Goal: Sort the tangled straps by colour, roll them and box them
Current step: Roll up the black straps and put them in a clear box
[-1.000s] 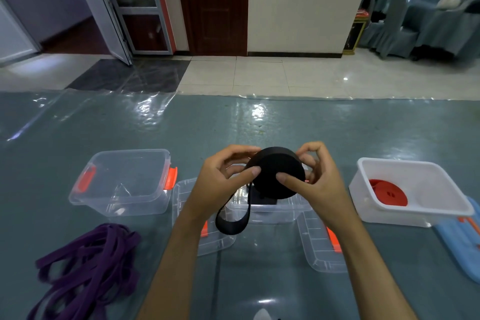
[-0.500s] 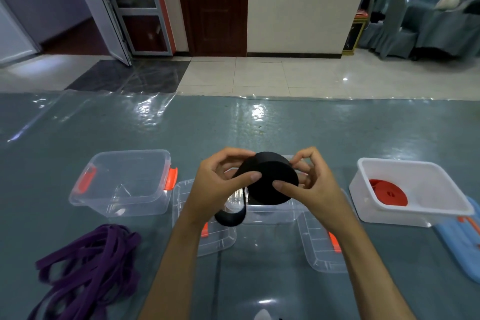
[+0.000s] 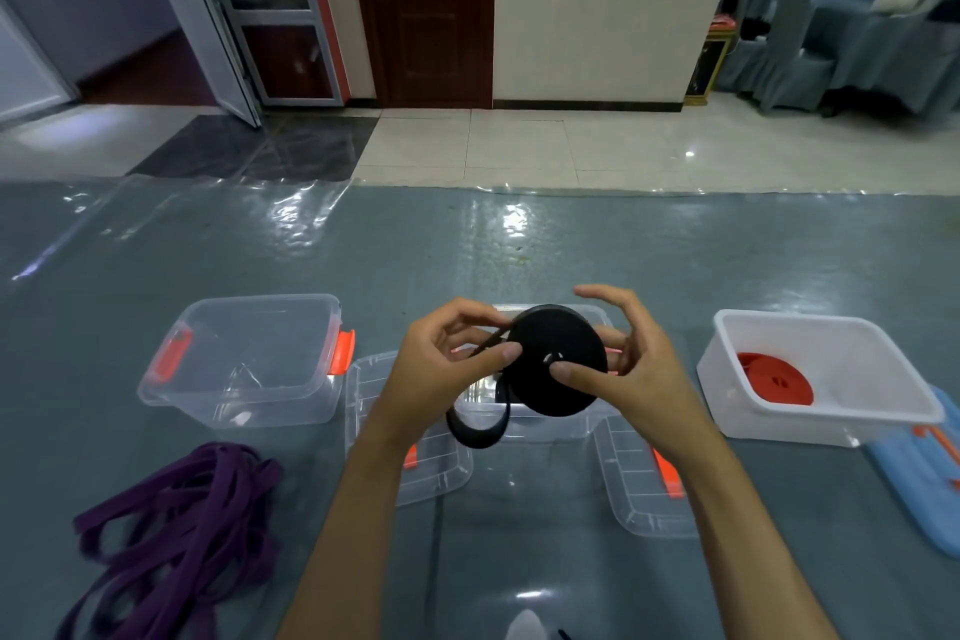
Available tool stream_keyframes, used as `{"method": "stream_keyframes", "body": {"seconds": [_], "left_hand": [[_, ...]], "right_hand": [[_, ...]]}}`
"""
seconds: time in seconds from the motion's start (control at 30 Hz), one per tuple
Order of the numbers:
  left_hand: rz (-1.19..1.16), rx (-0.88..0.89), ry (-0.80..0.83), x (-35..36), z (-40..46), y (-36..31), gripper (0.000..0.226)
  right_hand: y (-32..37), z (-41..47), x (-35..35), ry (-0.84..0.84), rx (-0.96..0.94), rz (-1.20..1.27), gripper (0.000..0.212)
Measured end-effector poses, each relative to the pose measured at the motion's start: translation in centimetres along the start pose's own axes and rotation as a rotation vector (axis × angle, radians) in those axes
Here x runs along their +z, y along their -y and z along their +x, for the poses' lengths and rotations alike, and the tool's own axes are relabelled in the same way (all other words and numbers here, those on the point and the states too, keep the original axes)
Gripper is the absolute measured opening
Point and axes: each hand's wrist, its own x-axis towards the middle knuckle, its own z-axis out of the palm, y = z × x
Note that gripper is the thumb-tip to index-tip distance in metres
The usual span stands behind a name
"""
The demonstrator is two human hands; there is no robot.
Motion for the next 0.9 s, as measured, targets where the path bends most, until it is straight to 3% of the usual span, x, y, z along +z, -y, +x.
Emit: {"method": "stream_keyframes", "body": {"seconds": [0.2,0.4,0.57,0.9], "left_hand": [[-0.061,-0.037,0.025,0.8,-0.3,0.6,0.033],[-0.021,-0.023,-0.038,1.3,-0.1,1.1,0.032],[-0.076,-0.041,-0.12,2.6,-0.2,1.8,0.04],[-0.055,0.033,-0.253,4.6,-0.5,3.7,0.012]], "right_hand": [[-0.8,0.2,0.4,-0.171,-0.045,0.072,0.056],[-1.0,0.2,-0.6,-0.042,0.011,0.003,0.067],[-1.3,0.1,-0.6,-0.125,-0.036,0.059,0.051],[-2.2,0.5,0.7,-0.347,-0.044,0.099,0.047]]}}
